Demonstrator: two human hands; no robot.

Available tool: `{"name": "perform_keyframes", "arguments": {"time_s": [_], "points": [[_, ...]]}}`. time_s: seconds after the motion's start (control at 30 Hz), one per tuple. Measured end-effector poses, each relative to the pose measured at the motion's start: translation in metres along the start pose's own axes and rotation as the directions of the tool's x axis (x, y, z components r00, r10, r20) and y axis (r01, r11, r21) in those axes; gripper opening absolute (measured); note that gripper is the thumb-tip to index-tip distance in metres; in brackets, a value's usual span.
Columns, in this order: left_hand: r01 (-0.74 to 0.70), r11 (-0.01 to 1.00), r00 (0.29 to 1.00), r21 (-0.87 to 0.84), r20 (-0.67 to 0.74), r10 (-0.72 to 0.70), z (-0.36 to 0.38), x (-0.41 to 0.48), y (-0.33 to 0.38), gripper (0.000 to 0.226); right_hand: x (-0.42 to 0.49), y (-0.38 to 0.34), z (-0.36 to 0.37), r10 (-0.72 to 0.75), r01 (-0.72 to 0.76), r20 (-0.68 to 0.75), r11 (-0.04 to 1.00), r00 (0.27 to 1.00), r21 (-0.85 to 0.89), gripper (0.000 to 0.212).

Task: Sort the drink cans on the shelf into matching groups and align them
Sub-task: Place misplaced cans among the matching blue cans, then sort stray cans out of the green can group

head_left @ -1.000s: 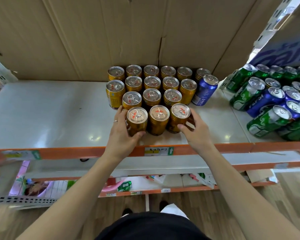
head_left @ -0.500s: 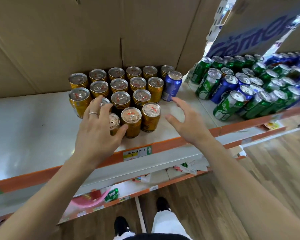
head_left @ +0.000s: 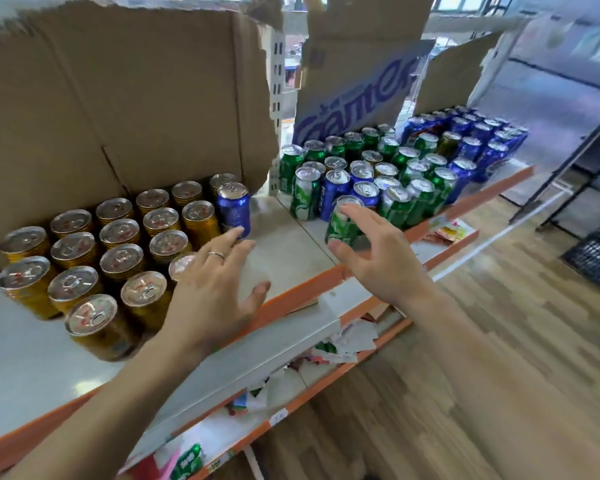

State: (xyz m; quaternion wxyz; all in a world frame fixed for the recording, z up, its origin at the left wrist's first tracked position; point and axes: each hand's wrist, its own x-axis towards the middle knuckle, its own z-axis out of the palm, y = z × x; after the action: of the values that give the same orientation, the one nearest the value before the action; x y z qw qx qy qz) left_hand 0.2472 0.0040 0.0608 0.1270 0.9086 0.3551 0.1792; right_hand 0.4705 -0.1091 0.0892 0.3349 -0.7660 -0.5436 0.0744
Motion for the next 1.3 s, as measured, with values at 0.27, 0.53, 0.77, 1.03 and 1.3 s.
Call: {"name": "perform_keyframes", "arguments": {"time_s": [0.27,0.53,0.77,1.03,1.3], "points": [[-0.046,0.999,0.999,0.011,0.0,0.046,0.034,0.032,0.104,0.063,-0.022,0.074,-0.074,-0.034,0.034,-0.006,0.999,0.999,-0.027,0.063],[-0.012,1.0,1.0,0.012,-0.004,0.012,0.071,0.049,0.191,0.066,-0.036,0.146,-0.133,-0.077,0.077,-0.012,0.997,0.997,-0.026,0.062],[0.061,0.998,0.998,0.035,-0.007,-0.061,0.091,0.051,0.235,0.067,-0.035,0.181,-0.161,-0.13,0.13,0.031,0.991,0.991,-0.021,0.061],[0.097,0.992,0.995,0.076,-0.013,-0.096,0.092,0.068,0.239,0.065,-0.014,0.193,-0.158,-0.168,0.166,0.058,0.985,0.984,0.04,0.06],[0.103,0.994,0.994,0.048,-0.033,-0.101,0.098,0.12,0.218,0.063,0.039,0.2,-0.147,-0.165,0.163,0.107,0.986,0.98,0.031,0.057]]}}
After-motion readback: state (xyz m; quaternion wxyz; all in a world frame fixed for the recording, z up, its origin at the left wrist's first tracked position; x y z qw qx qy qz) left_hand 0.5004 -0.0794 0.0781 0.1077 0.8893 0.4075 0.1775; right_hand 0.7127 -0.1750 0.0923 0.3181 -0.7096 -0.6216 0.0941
